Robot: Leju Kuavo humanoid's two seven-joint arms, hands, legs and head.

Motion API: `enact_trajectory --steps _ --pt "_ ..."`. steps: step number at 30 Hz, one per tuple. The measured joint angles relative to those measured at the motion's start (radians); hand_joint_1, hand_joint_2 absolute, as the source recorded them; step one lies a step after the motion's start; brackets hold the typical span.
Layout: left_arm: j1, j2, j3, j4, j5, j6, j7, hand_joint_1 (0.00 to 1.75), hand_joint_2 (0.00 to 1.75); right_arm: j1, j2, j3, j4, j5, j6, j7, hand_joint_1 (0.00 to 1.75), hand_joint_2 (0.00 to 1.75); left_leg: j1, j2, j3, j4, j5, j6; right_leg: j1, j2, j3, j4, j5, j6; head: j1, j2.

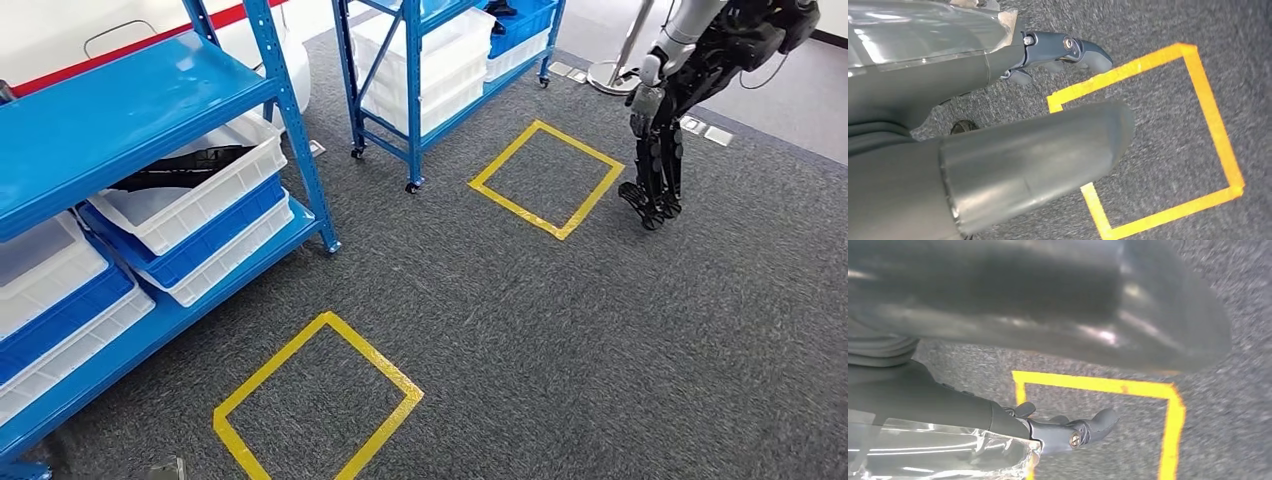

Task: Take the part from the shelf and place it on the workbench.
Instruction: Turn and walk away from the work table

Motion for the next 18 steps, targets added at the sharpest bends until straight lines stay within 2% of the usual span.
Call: enact_trajectory --steps 1,2,4,5,6,7,8,9,10,11,12,13,15,16,17,18 --pt "0.000 0.000 0.000 0.000 0.001 0.000 0.000 0.00 0.00 -0.001 0.000 -0.001 0.000 0.000 0.000 0.000 0.00 0.00 -0.001 -0.008 -0.001 0.004 -0.003 -0.006 -0.001 0.008 0.021 -0.044 0.016 -0.002 0.001 0.000" --pt "0.000 0.000 0.000 0.000 0.001 0.001 -0.001 0.00 0.00 -0.001 0.000 -0.001 0.000 0.000 -0.001 0.000 0.00 0.00 -0.002 -0.014 -0.004 0.007 -0.004 -0.011 0.001 0.010 0.029 -0.059 0.020 -0.010 0.000 0.000" --pt "0.003 0.002 0.001 0.000 0.001 0.002 -0.001 0.00 0.00 -0.003 0.001 -0.003 0.000 -0.001 -0.001 -0.001 0.00 0.00 0.000 -0.023 -0.008 0.008 -0.004 -0.018 0.005 -0.004 0.031 -0.059 0.023 -0.026 -0.002 0.000" --pt "0.004 0.002 0.002 0.000 0.001 0.002 -0.001 0.00 0.00 -0.004 0.001 -0.004 0.000 -0.001 -0.002 -0.001 0.00 0.00 0.001 -0.016 -0.012 0.014 -0.009 -0.022 0.004 -0.010 0.031 -0.060 0.024 -0.032 -0.003 0.000" --pt "0.004 0.002 0.002 0.000 0.001 0.002 -0.001 0.00 0.00 -0.005 0.001 -0.006 0.000 -0.001 -0.002 -0.001 0.00 0.00 0.002 0.002 -0.022 0.035 -0.023 -0.026 0.003 -0.017 0.032 -0.061 0.026 -0.039 -0.007 0.000" --pt "0.002 0.002 0.002 0.000 0.001 0.002 -0.001 0.00 0.00 -0.005 0.001 -0.007 0.000 -0.001 -0.003 -0.001 0.00 0.00 0.002 0.025 -0.040 0.073 -0.047 -0.030 0.003 -0.024 0.032 -0.062 0.026 -0.045 -0.011 0.000" --pt "0.001 0.002 0.002 0.000 0.001 0.002 -0.001 0.00 0.00 -0.004 0.001 -0.008 0.000 -0.001 -0.004 -0.002 0.00 0.00 0.002 0.051 -0.070 0.135 -0.080 -0.034 0.006 -0.033 0.032 -0.062 0.025 -0.050 -0.015 0.000" --pt "0.000 0.002 0.002 0.000 0.001 0.002 -0.001 0.00 0.00 -0.002 0.002 -0.008 0.000 -0.001 -0.004 -0.002 0.00 0.00 0.003 0.066 -0.106 0.205 -0.113 -0.037 0.008 -0.043 0.031 -0.062 0.024 -0.054 -0.019 0.000" --pt "0.000 0.002 0.002 0.000 0.001 0.002 -0.001 0.00 0.00 0.000 0.002 -0.009 0.000 -0.002 -0.005 -0.002 0.00 0.00 0.004 0.074 -0.139 0.265 -0.134 -0.038 0.011 -0.053 0.031 -0.062 0.022 -0.055 -0.019 0.000" --pt "0.001 0.001 0.002 0.000 0.001 0.002 -0.002 0.00 0.00 0.001 0.002 -0.009 0.000 -0.003 -0.005 -0.002 0.00 0.00 0.004 0.077 -0.158 0.299 -0.138 -0.038 0.013 -0.063 0.031 -0.062 0.021 -0.057 -0.020 0.000" --pt "0.002 0.002 0.002 0.000 0.001 0.001 -0.002 0.00 0.00 0.001 0.002 -0.009 0.000 -0.003 -0.005 -0.002 0.00 0.00 0.004 0.079 -0.156 0.290 -0.120 -0.035 0.015 -0.072 0.032 -0.062 0.020 -0.058 -0.020 0.000" --pt "0.002 0.002 0.002 0.000 0.001 0.001 -0.002 0.00 0.00 0.001 0.003 -0.009 0.000 -0.003 -0.005 -0.002 0.00 0.00 0.003 0.083 -0.133 0.243 -0.088 -0.030 0.017 -0.080 0.034 -0.062 0.019 -0.059 -0.020 0.000" --pt "-0.001 0.003 0.002 0.000 0.001 0.001 -0.002 0.00 0.00 -0.001 0.005 -0.009 0.000 -0.003 -0.005 -0.003 0.00 0.00 -0.006 0.116 -0.059 0.101 -0.025 -0.014 0.023 -0.096 0.040 -0.062 0.015 -0.060 -0.020 0.000" --pt "-0.004 0.003 0.002 0.000 0.001 0.000 -0.002 0.00 0.00 -0.002 0.006 -0.009 0.000 -0.003 -0.005 -0.004 0.00 0.00 -0.012 0.131 -0.033 0.050 -0.010 -0.008 0.025 -0.104 0.042 -0.062 0.013 -0.058 -0.020 0.000" --pt "-0.007 0.003 0.002 0.000 0.001 0.000 -0.003 0.00 0.00 -0.002 0.007 -0.010 0.000 -0.003 -0.006 -0.004 0.00 0.00 -0.017 0.140 -0.021 0.024 -0.006 -0.003 0.027 -0.112 0.043 -0.062 0.011 -0.056 -0.020 0.000" --pt "-0.010 0.004 0.002 0.000 0.001 0.000 -0.004 0.00 0.00 -0.003 0.008 -0.010 0.000 -0.004 -0.006 -0.005 0.00 0.00 -0.020 0.136 -0.022 0.019 -0.009 -0.002 0.028 -0.120 0.044 -0.063 0.010 -0.052 -0.019 0.000"
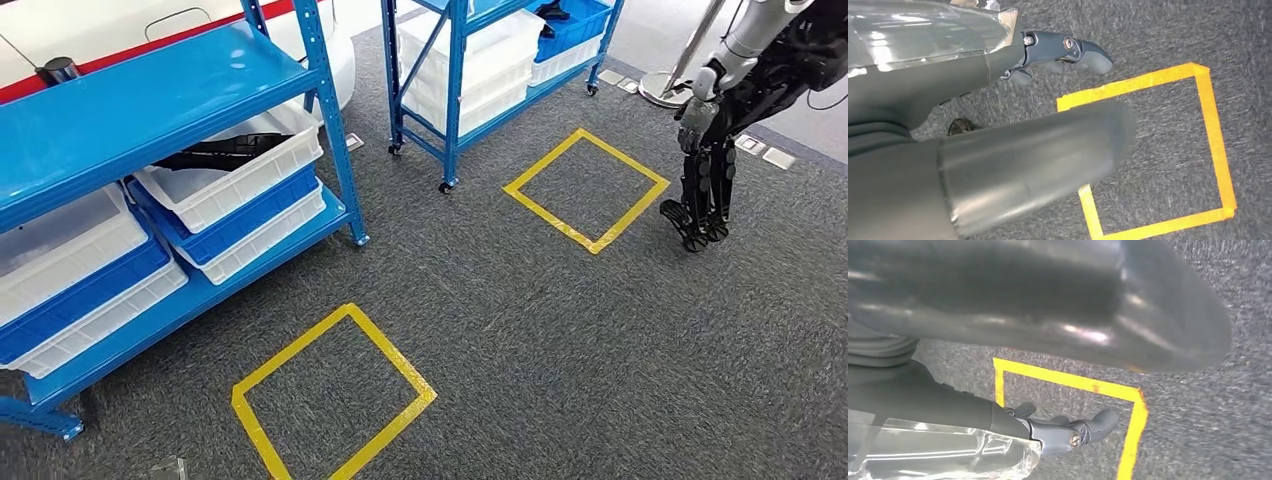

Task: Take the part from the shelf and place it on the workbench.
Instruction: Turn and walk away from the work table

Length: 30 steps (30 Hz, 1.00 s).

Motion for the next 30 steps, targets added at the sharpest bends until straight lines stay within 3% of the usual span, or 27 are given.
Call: enact_trajectory --steps 2,3,4,6,8,9,10,12,14,17,19,21,23,24,25,26,28,30 --pt "0.000 0.001 0.000 0.000 0.000 0.001 -0.001 0.00 0.00 -0.002 0.000 0.000 0.000 0.000 -0.001 0.000 0.00 0.00 0.001 -0.020 0.004 -0.012 0.007 0.006 -0.001 -0.006 0.004 0.001 -0.004 0.008 0.000 0.000" --pt "0.000 0.001 0.000 0.000 0.000 0.002 0.000 0.00 0.00 -0.003 0.001 0.000 0.000 0.000 -0.002 0.000 0.00 0.00 0.005 -0.030 0.009 -0.020 0.013 0.010 -0.002 0.009 -0.002 0.017 -0.014 0.011 0.001 0.000" --pt "-0.001 0.000 0.000 0.000 0.000 0.003 0.000 0.00 0.00 -0.003 0.001 -0.001 -0.001 0.000 -0.003 0.000 0.00 0.00 0.009 -0.039 0.013 -0.027 0.019 0.015 -0.003 0.031 -0.017 0.052 -0.032 0.012 0.004 0.000" --pt "-0.005 0.000 0.000 0.000 0.001 0.007 0.000 0.00 0.00 0.000 0.001 -0.003 0.000 0.001 -0.004 0.000 0.00 0.00 0.014 -0.059 0.013 -0.032 0.025 0.019 -0.008 0.077 -0.080 0.180 -0.086 0.009 0.010 0.000" --pt "-0.003 -0.001 0.000 0.000 0.005 0.011 0.000 0.00 0.00 0.003 -0.001 -0.005 0.000 0.003 -0.004 0.001 0.00 0.00 0.016 -0.083 0.012 -0.032 0.025 0.020 -0.013 0.089 -0.134 0.283 -0.117 0.018 0.013 0.000" --pt "0.000 -0.001 0.001 0.000 0.006 0.012 0.000 0.00 0.00 0.004 -0.002 -0.006 0.000 0.004 -0.005 0.001 0.00 0.00 0.017 -0.095 0.013 -0.031 0.025 0.018 -0.017 0.091 -0.137 0.283 -0.108 0.028 0.013 0.000" --pt "0.001 -0.001 0.001 0.000 0.008 0.012 0.000 0.00 0.00 0.004 -0.002 -0.006 0.000 0.004 -0.005 0.002 0.00 0.00 0.019 -0.107 0.014 -0.029 0.025 0.016 -0.021 0.093 -0.121 0.241 -0.084 0.040 0.013 0.000" --pt "0.002 -0.001 0.001 0.000 0.009 0.013 0.000 0.00 0.00 0.002 -0.004 -0.007 0.000 0.004 -0.003 0.000 0.00 0.00 0.021 -0.129 0.013 -0.021 0.020 0.007 -0.031 0.114 -0.058 0.098 -0.022 0.062 0.015 0.000" --pt "0.002 -0.001 0.001 0.000 0.009 0.014 -0.002 0.00 0.00 0.000 -0.005 -0.007 0.000 0.003 0.001 -0.007 0.00 0.00 0.020 -0.145 0.007 -0.010 0.014 -0.007 -0.035 0.130 -0.021 0.015 0.009 0.057 0.017 0.000" --pt "0.007 0.001 0.002 0.000 0.009 0.015 -0.002 0.00 0.00 -0.005 -0.006 -0.009 0.000 0.002 0.003 -0.014 0.00 0.00 0.024 -0.157 0.000 -0.008 0.014 -0.022 -0.031 0.115 -0.016 0.006 0.015 0.030 0.013 0.000" --pt "0.008 0.001 0.002 0.000 0.008 0.017 -0.001 0.00 0.00 -0.008 -0.008 -0.009 -0.001 0.002 0.005 -0.014 0.00 0.00 0.026 -0.126 -0.018 0.030 -0.012 -0.031 -0.033 0.101 -0.014 0.003 0.018 0.016 0.007 0.000" --pt "0.006 0.001 0.002 0.000 0.008 0.018 -0.001 0.00 0.00 -0.007 -0.010 -0.011 -0.002 0.003 0.006 -0.014 0.00 0.00 0.027 -0.078 -0.074 0.146 -0.076 -0.039 -0.030 0.084 -0.014 0.002 0.016 0.005 -0.002 0.000" --pt "0.006 0.001 0.002 0.000 0.008 0.018 -0.001 0.00 0.00 -0.004 -0.011 -0.014 -0.002 0.003 0.007 -0.014 0.00 0.00 0.028 -0.060 -0.138 0.265 -0.121 -0.044 -0.027 0.063 -0.015 0.002 0.014 0.001 -0.005 0.000" --pt "0.007 0.001 0.002 0.000 0.008 0.018 -0.001 0.00 0.00 -0.003 -0.011 -0.015 -0.002 0.003 0.007 -0.014 0.00 0.00 0.028 -0.058 -0.148 0.281 -0.116 -0.044 -0.025 0.053 -0.014 0.002 0.013 0.000 -0.005 0.000" --pt "0.009 0.001 0.002 0.000 0.008 0.019 -0.001 0.00 0.00 -0.004 -0.012 -0.016 -0.002 0.003 0.007 -0.014 0.00 0.00 0.028 -0.055 -0.136 0.255 -0.092 -0.042 -0.025 0.045 -0.013 0.002 0.012 -0.001 -0.005 0.000" --pt "0.009 0.001 0.002 0.000 0.008 0.019 -0.001 0.00 0.00 -0.004 -0.012 -0.017 -0.002 0.003 0.008 -0.014 0.00 0.00 0.027 -0.048 -0.105 0.195 -0.057 -0.037 -0.024 0.037 -0.011 0.002 0.011 -0.001 -0.005 0.000" --pt "0.007 0.002 0.002 0.000 0.008 0.018 -0.001 0.00 0.00 -0.005 -0.011 -0.018 -0.002 0.003 0.009 -0.014 0.00 0.00 0.019 -0.008 -0.033 0.059 -0.004 -0.024 -0.019 0.023 -0.005 0.002 0.006 0.004 -0.006 0.000" --pt "0.004 0.003 0.002 0.000 0.008 0.016 -0.003 0.00 0.00 -0.005 -0.011 -0.021 -0.002 0.002 0.009 -0.015 0.00 0.00 0.010 0.011 -0.005 0.001 0.006 -0.015 -0.015 0.009 0.000 0.001 0.001 0.011 -0.006 0.000"
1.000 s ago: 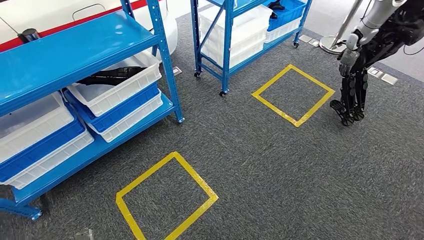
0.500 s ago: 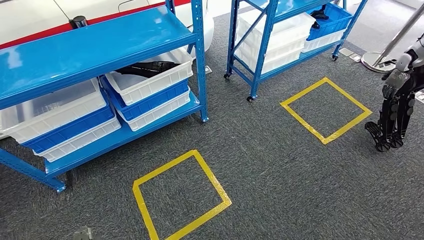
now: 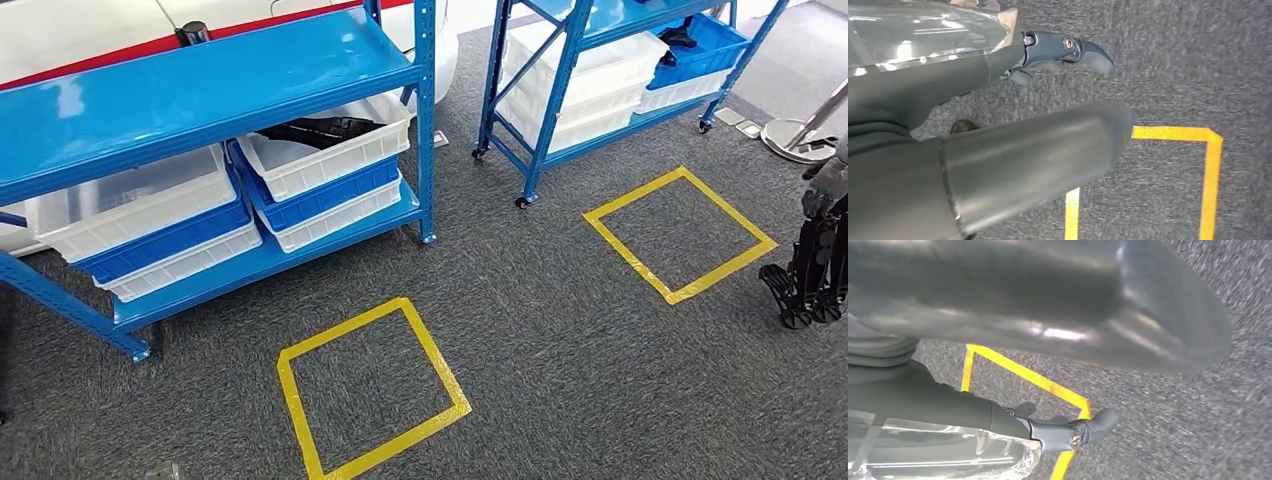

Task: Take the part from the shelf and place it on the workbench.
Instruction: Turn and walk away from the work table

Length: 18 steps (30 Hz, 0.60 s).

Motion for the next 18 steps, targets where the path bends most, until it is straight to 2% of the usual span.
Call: enact_trajectory --steps 2,4,6,8,9,10,11,12,13,14,15,17,18 --pt "0.000 0.001 0.000 0.000 0.000 -0.003 -0.001 0.00 0.00 0.001 0.000 -0.004 0.000 -0.002 0.000 -0.003 0.00 0.00 -0.001 -0.023 0.000 -0.006 0.004 0.008 0.001 -0.013 0.006 -0.004 -0.003 0.010 0.000 0.000" --pt "0.000 0.000 0.000 -0.001 0.002 -0.007 -0.001 0.00 0.00 0.002 0.000 -0.007 0.000 -0.003 0.000 -0.007 0.00 0.00 0.005 -0.042 0.007 -0.019 0.013 0.020 -0.001 0.013 -0.004 0.024 -0.021 0.016 0.003 0.000" --pt "-0.002 -0.001 0.001 -0.002 0.005 -0.011 -0.001 0.00 0.00 0.005 -0.002 -0.011 0.000 -0.003 0.000 -0.011 0.00 0.00 0.009 -0.062 0.009 -0.025 0.019 0.028 -0.004 0.060 -0.054 0.131 -0.070 0.012 0.011 0.000" --pt "-0.003 -0.001 0.004 -0.002 0.007 -0.014 -0.001 0.00 0.00 0.011 -0.004 -0.014 0.000 -0.004 0.000 -0.012 0.00 0.00 0.009 -0.086 0.008 -0.025 0.020 0.030 -0.004 0.078 -0.122 0.261 -0.115 0.010 0.015 0.000" --pt "-0.002 -0.001 0.006 -0.002 0.007 -0.016 -0.001 0.00 0.00 0.013 -0.005 -0.016 0.000 -0.004 0.000 -0.012 0.00 0.00 0.009 -0.099 0.008 -0.024 0.020 0.030 -0.004 0.080 -0.140 0.288 -0.117 0.015 0.016 0.000" --pt "0.000 -0.002 0.008 -0.002 0.008 -0.016 -0.001 0.00 0.00 0.014 -0.006 -0.018 0.000 -0.005 0.000 -0.013 0.00 0.00 0.009 -0.111 0.009 -0.024 0.020 0.029 -0.005 0.082 -0.138 0.272 -0.102 0.023 0.016 0.000" --pt "0.001 -0.002 0.010 -0.002 0.009 -0.017 -0.002 0.00 0.00 0.015 -0.006 -0.019 0.000 -0.005 0.000 -0.013 0.00 0.00 0.009 -0.123 0.011 -0.023 0.019 0.028 -0.007 0.085 -0.116 0.217 -0.072 0.033 0.017 0.000" --pt "0.001 -0.003 0.012 -0.002 0.010 -0.017 -0.002 0.00 0.00 0.014 -0.007 -0.021 0.000 -0.005 0.001 -0.014 0.00 0.00 0.010 -0.134 0.012 -0.021 0.018 0.026 -0.010 0.097 -0.083 0.139 -0.037 0.042 0.018 0.000" --pt "0.001 -0.003 0.013 -0.003 0.011 -0.017 -0.003 0.00 0.00 0.013 -0.007 -0.023 0.000 -0.005 0.001 -0.014 0.00 0.00 0.008 -0.144 0.012 -0.017 0.016 0.021 -0.012 0.108 -0.055 0.072 -0.009 0.044 0.019 0.000" --pt "0.001 -0.004 0.015 -0.003 0.011 -0.017 -0.004 0.00 0.00 0.013 -0.007 -0.024 0.000 -0.005 0.001 -0.015 0.00 0.00 0.006 -0.151 0.010 -0.014 0.013 0.016 -0.012 0.115 -0.035 0.025 0.009 0.040 0.019 0.000" --pt "0.002 -0.004 0.016 -0.004 0.011 -0.017 -0.005 0.00 0.00 0.012 -0.007 -0.026 0.000 -0.005 0.001 -0.016 0.00 0.00 0.005 -0.157 0.008 -0.012 0.011 0.011 -0.011 0.119 -0.025 0.004 0.017 0.032 0.019 0.000" --pt "0.004 -0.002 0.019 -0.004 0.011 -0.016 -0.007 0.00 0.00 0.010 -0.006 -0.027 0.000 -0.006 0.002 -0.017 0.00 0.00 0.006 -0.167 0.004 -0.011 0.011 0.001 -0.008 0.106 -0.021 0.002 0.020 0.014 0.018 0.000" --pt "0.005 -0.001 0.020 -0.004 0.011 -0.016 -0.007 0.00 0.00 0.009 -0.005 -0.027 0.000 -0.007 0.002 -0.017 0.00 0.00 0.008 -0.162 0.002 -0.007 0.008 -0.003 -0.009 0.101 -0.020 0.001 0.022 0.008 0.018 0.000"
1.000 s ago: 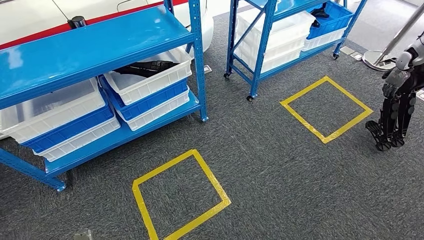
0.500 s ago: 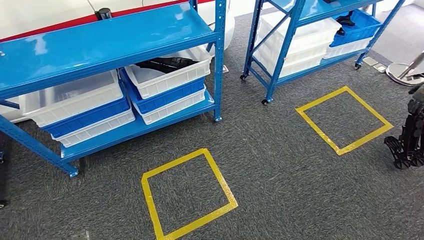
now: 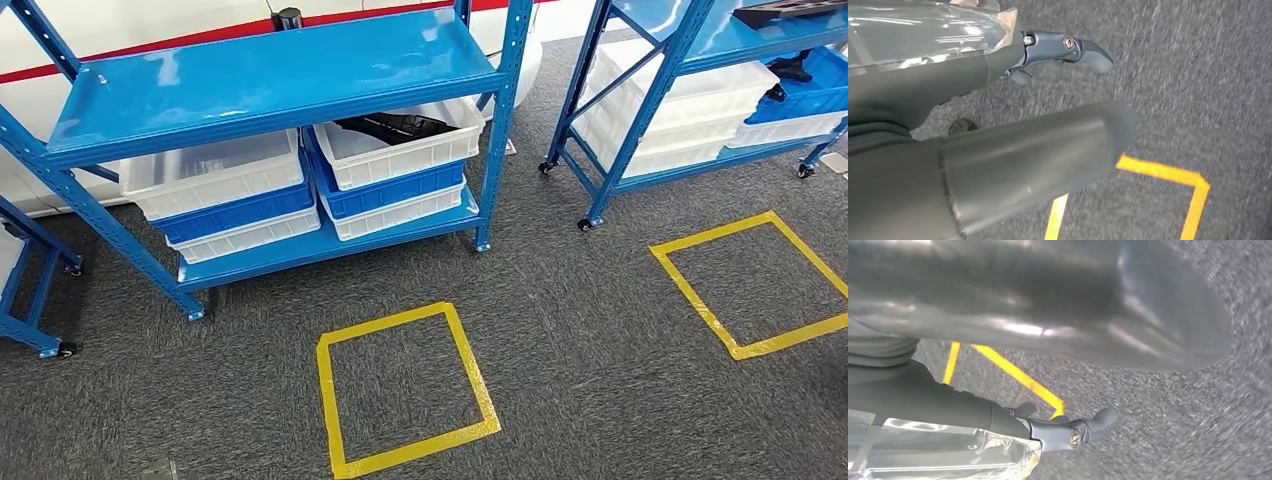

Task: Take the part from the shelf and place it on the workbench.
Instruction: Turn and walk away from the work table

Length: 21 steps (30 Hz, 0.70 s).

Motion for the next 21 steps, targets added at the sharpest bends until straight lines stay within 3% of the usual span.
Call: enact_trajectory --steps 2,4,5,6,7,8,10,11,12,14,16,17,19,21 --pt "0.000 0.001 0.002 0.000 0.000 0.000 -0.001 0.00 0.00 0.000 0.001 0.000 0.000 0.000 0.000 0.000 0.00 0.00 0.001 0.036 -0.025 0.056 -0.037 -0.009 -0.003 -0.014 0.002 -0.003 0.002 -0.011 -0.008 0.000" --pt "-0.002 0.000 0.003 0.000 0.000 0.000 -0.001 0.00 0.00 0.002 0.001 0.000 0.000 0.000 0.000 -0.001 0.00 0.00 0.002 0.079 -0.089 0.185 -0.105 -0.018 0.000 -0.030 0.001 -0.003 0.000 -0.019 -0.017 0.000" --pt "-0.002 0.000 0.003 0.000 0.000 0.000 -0.001 0.00 0.00 0.004 0.001 -0.001 0.000 0.000 0.000 -0.001 0.00 0.00 0.003 0.088 -0.121 0.248 -0.130 -0.021 0.001 -0.040 0.001 -0.002 -0.001 -0.021 -0.018 0.000" --pt "-0.001 0.000 0.003 0.000 0.000 0.000 -0.001 0.00 0.00 0.005 0.002 -0.001 0.000 0.000 0.000 -0.001 0.00 0.00 0.004 0.092 -0.141 0.285 -0.137 -0.022 0.002 -0.048 0.001 -0.002 -0.002 -0.022 -0.018 0.000" --pt "0.000 0.001 0.003 0.000 0.000 0.000 -0.001 0.00 0.00 0.005 0.002 -0.001 0.000 0.000 0.000 -0.001 0.00 0.00 0.004 0.094 -0.141 0.282 -0.124 -0.021 0.003 -0.056 0.002 -0.002 -0.003 -0.023 -0.018 0.000" --pt "0.001 0.001 0.003 0.000 0.000 0.000 -0.001 0.00 0.00 0.005 0.002 -0.001 0.000 0.000 0.000 -0.001 0.00 0.00 0.004 0.098 -0.120 0.239 -0.094 -0.018 0.004 -0.064 0.003 -0.002 -0.004 -0.024 -0.019 0.000" --pt "-0.001 0.003 0.004 -0.001 0.000 0.000 -0.001 0.00 0.00 0.002 0.004 -0.001 0.000 0.000 0.000 -0.001 0.00 0.00 -0.001 0.124 -0.043 0.096 -0.031 -0.004 0.008 -0.077 0.008 -0.002 -0.007 -0.022 -0.019 0.000" --pt "-0.003 0.003 0.004 -0.002 0.000 0.000 -0.002 0.00 0.00 0.001 0.005 -0.001 0.000 0.001 0.000 -0.002 0.00 0.00 -0.005 0.137 -0.015 0.041 -0.014 0.003 0.011 -0.083 0.010 -0.002 -0.009 -0.019 -0.018 0.000" --pt "-0.005 0.004 0.004 -0.002 0.000 0.000 -0.002 0.00 0.00 0.000 0.005 -0.001 0.000 0.001 0.000 -0.002 0.00 0.00 -0.009 0.145 0.001 0.010 -0.009 0.009 0.013 -0.089 0.012 -0.003 -0.011 -0.016 -0.018 0.000" --pt "-0.007 0.004 0.004 -0.003 0.000 0.000 -0.002 0.00 0.00 -0.001 0.006 -0.001 -0.001 0.002 0.000 -0.002 0.00 0.00 -0.015 0.133 0.002 -0.002 -0.009 0.018 0.014 -0.103 0.017 -0.007 -0.013 -0.006 -0.018 0.000" --pt "-0.006 0.004 0.004 -0.003 0.001 0.000 -0.002 0.00 0.00 -0.002 0.006 -0.001 -0.001 0.002 0.000 -0.002 0.00 0.00 -0.008 0.117 0.013 -0.018 0.002 0.028 0.011 -0.090 0.016 0.003 -0.022 0.003 -0.017 0.000" --pt "-0.007 0.003 0.004 -0.003 0.001 0.000 -0.002 0.00 0.00 -0.002 0.007 -0.002 -0.001 0.002 0.000 -0.003 0.00 0.00 -0.004 0.110 0.018 -0.026 0.008 0.033 0.011 -0.071 0.005 0.031 -0.038 0.004 -0.014 0.000" --pt "-0.009 0.002 0.004 -0.003 0.001 0.000 -0.002 0.00 0.00 0.000 0.006 -0.006 -0.001 -0.003 0.000 -0.006 0.00 0.00 0.000 0.097 0.021 -0.032 0.013 0.037 0.008 -0.032 -0.054 0.151 -0.092 -0.001 -0.005 0.000" --pt "-0.008 0.002 0.004 -0.003 0.002 0.000 -0.002 0.00 0.00 0.002 0.005 -0.012 -0.001 -0.009 0.000 -0.011 0.00 0.00 -0.001 0.082 0.020 -0.032 0.013 0.038 0.007 -0.021 -0.117 0.267 -0.129 0.002 0.000 0.000"
